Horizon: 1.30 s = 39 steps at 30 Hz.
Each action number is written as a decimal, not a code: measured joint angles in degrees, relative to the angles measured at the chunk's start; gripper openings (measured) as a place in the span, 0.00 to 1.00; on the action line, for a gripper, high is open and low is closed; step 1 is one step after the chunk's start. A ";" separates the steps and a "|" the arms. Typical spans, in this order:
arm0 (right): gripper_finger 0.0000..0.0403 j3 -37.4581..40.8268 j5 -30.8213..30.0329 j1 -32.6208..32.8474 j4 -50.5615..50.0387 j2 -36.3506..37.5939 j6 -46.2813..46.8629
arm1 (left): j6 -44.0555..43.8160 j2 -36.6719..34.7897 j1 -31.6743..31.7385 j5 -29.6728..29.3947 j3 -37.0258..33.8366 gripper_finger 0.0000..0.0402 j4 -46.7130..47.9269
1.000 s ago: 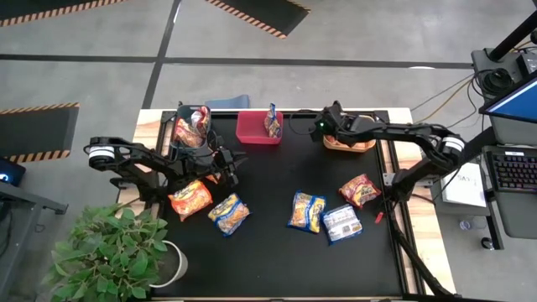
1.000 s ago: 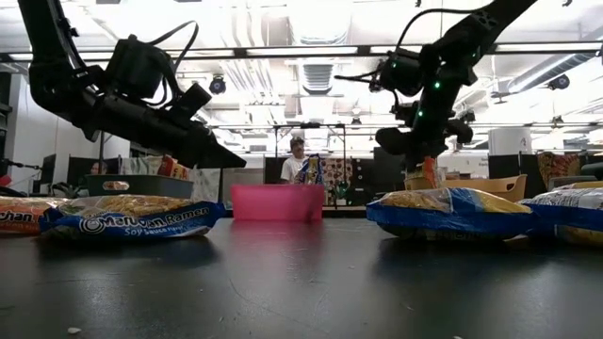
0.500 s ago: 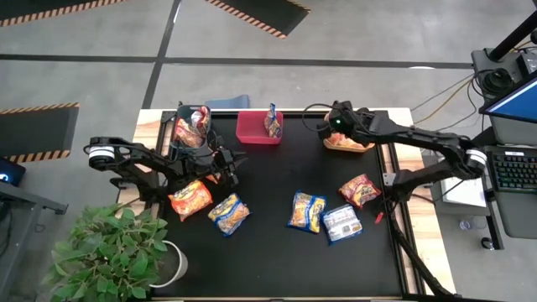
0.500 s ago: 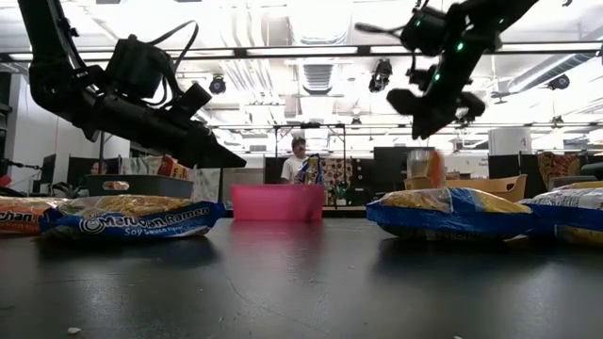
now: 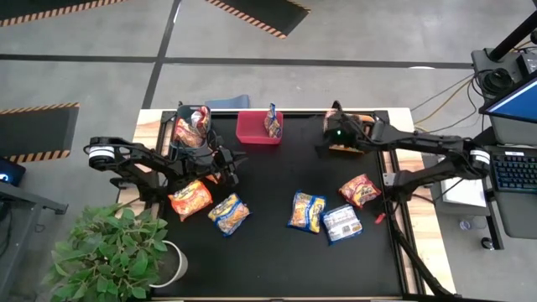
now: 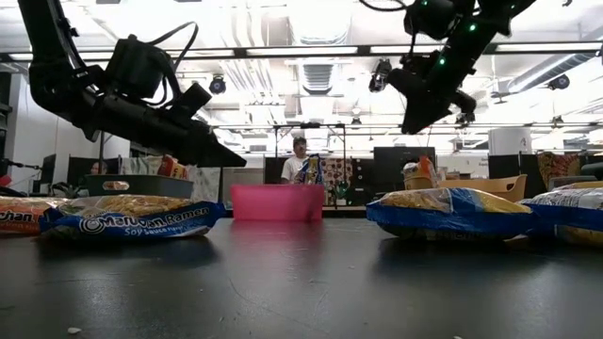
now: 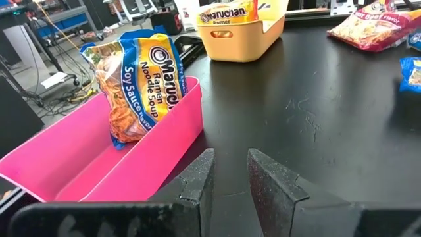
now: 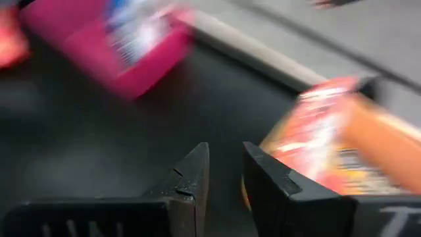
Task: Sort Maruchan noodles
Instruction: Put the blue noodle pack into the pink bin
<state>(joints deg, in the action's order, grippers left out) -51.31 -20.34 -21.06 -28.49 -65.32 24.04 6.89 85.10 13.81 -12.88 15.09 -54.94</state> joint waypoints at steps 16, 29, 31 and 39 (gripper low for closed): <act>0.07 3.47 32.37 23.04 0.97 -12.10 -0.96 | -2.63 -0.01 -0.52 0.44 0.04 0.18 -3.03; 0.05 2.85 13.57 24.58 16.19 -25.00 0.37 | -4.54 -0.02 -5.43 0.50 0.99 0.18 -6.08; 0.05 2.41 10.90 22.63 18.03 -25.31 1.61 | -4.77 -0.02 -6.22 0.48 1.77 0.18 -6.01; 0.05 1.33 7.63 18.20 17.38 -20.52 1.63 | -6.08 0.02 -10.58 0.55 5.96 0.18 -0.94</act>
<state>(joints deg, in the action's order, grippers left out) -49.98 -12.71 -2.87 -11.11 -85.84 25.67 0.81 85.12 3.23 -12.34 21.05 -55.88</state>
